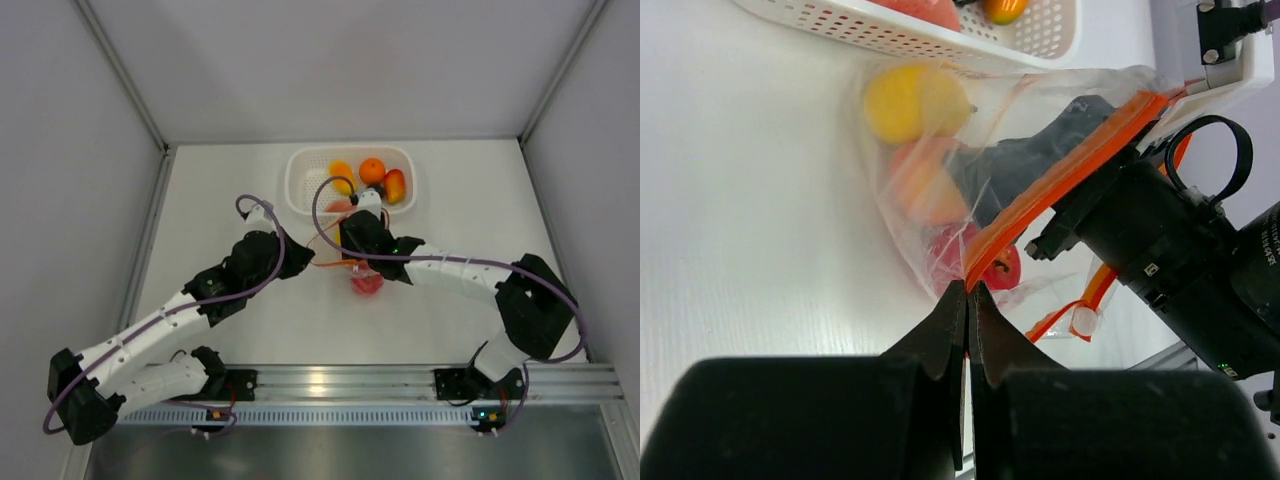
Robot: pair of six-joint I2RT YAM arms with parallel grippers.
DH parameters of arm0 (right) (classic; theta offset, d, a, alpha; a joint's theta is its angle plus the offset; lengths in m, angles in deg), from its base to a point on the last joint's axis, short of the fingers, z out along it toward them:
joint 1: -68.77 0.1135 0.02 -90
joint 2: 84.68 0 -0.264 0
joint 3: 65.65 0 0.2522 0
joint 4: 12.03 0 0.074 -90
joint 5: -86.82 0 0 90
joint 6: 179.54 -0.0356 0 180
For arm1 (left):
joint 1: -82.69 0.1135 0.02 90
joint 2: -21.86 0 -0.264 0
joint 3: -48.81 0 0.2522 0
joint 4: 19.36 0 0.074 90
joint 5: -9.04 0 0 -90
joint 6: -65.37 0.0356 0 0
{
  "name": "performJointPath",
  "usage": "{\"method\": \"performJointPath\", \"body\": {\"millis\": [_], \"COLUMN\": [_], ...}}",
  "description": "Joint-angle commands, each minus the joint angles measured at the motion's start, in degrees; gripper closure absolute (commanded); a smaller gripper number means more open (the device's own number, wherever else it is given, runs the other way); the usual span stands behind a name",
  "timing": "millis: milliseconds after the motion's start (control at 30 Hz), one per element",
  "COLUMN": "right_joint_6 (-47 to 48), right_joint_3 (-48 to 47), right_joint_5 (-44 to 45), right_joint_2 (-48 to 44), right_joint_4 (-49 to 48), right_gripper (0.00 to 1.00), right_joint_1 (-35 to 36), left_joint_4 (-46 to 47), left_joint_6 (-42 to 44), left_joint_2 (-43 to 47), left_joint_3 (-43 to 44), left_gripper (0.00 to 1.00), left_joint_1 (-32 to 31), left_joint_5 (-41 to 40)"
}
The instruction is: Open the zip-top bag and remove the fake food
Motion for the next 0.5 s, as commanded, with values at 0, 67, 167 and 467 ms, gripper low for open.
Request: {"method": "performJointPath", "body": {"millis": [0, 67, 167, 467], "right_joint_6": [-0.5, -1.3, -1.4, 0.7], "right_joint_3": [-1.2, -0.6, -0.5, -4.0], "right_joint_5": [-5.7, -7.4, -5.8, -4.3], "right_joint_2": [2.3, 3.6, 5.7, 13.1], "right_joint_4": [2.4, 1.8, 1.3, -0.5], "right_gripper": [0.41, 0.37, 0.31, 0.16], "right_joint_1": [-1.0, -1.0, -1.0, -2.4], "left_joint_4": [1.9, 1.9, 1.9, 2.0], "left_joint_6": [1.5, 1.8, 2.1, 2.6], "left_joint_2": [-1.8, -2.7, -3.7, -5.7], "left_joint_3": [0.7, 1.3, 2.4, 3.7], "left_gripper": [1.00, 1.00, 1.00, 1.00], "left_joint_1": [0.2, 0.2, 0.2, 0.1], "left_joint_5": [-1.7, -1.7, -1.8, -1.1]}}
